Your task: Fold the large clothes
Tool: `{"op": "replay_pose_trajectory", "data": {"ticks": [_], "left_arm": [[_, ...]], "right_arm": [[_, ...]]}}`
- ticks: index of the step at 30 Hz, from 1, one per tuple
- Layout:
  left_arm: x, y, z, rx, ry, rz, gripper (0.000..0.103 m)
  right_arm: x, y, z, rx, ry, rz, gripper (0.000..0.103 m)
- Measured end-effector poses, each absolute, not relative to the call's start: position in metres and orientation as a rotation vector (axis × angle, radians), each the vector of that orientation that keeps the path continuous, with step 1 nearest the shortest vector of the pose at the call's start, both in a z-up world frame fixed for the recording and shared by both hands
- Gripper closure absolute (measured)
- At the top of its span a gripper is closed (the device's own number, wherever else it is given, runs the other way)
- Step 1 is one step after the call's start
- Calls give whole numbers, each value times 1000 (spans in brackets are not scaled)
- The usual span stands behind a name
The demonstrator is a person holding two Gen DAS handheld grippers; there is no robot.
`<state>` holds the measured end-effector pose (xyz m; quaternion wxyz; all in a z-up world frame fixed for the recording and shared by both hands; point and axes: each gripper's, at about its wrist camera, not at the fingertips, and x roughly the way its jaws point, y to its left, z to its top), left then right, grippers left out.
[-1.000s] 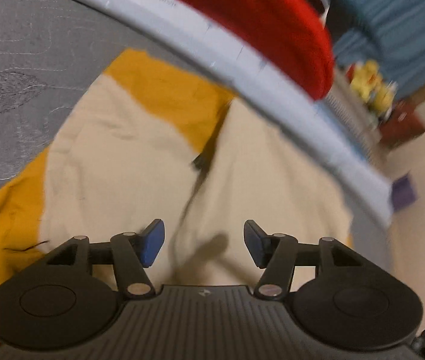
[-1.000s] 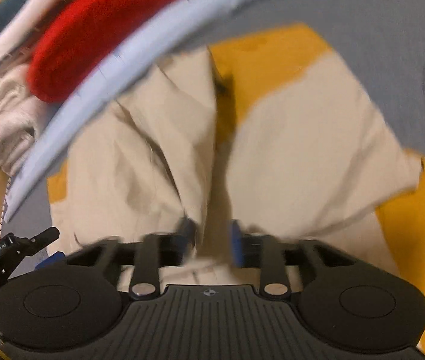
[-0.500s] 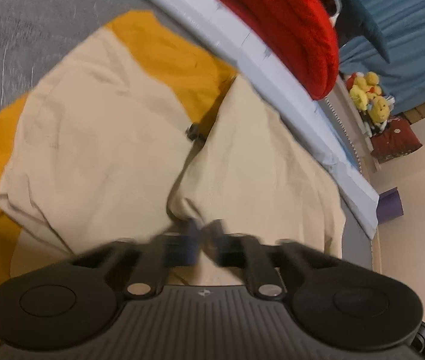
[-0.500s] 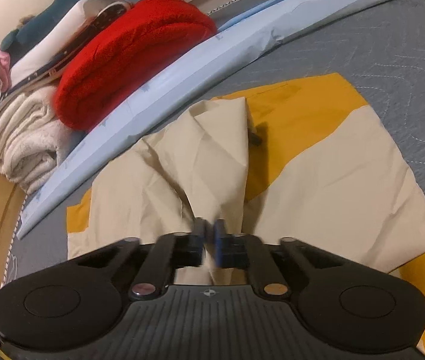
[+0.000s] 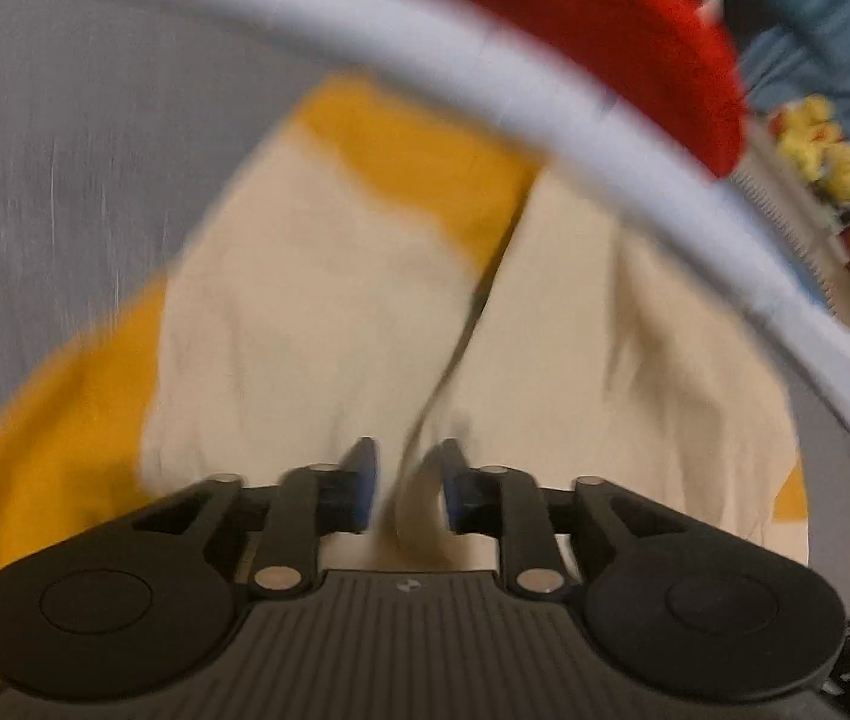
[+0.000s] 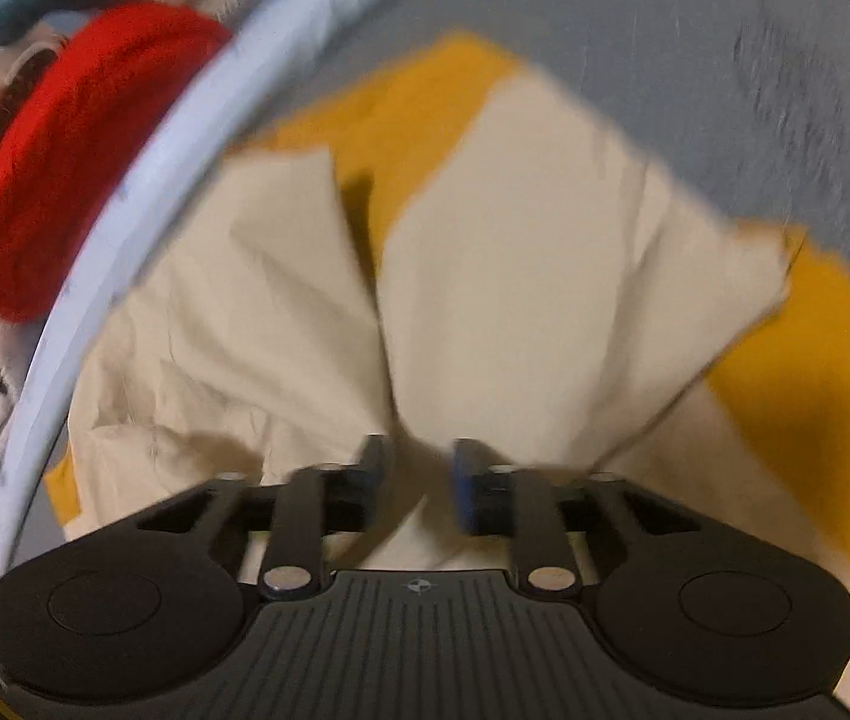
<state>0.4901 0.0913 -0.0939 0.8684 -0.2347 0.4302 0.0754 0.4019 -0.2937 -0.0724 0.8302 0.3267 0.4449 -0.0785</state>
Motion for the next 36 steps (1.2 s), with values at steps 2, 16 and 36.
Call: {"op": "replay_pose_trajectory", "data": {"ticks": [2,16,36], "left_arm": [[486,83,-76,-434,802,110,74],[479,56,-110,-376,976,-64,60],[432,66,-18,-256,745,-1,49]], "right_arm": [[395,-287,-54,573,846,-200,66],[406,-276,-102,797,1058,44,74],[362,-297,10,468,648,52,66]]}}
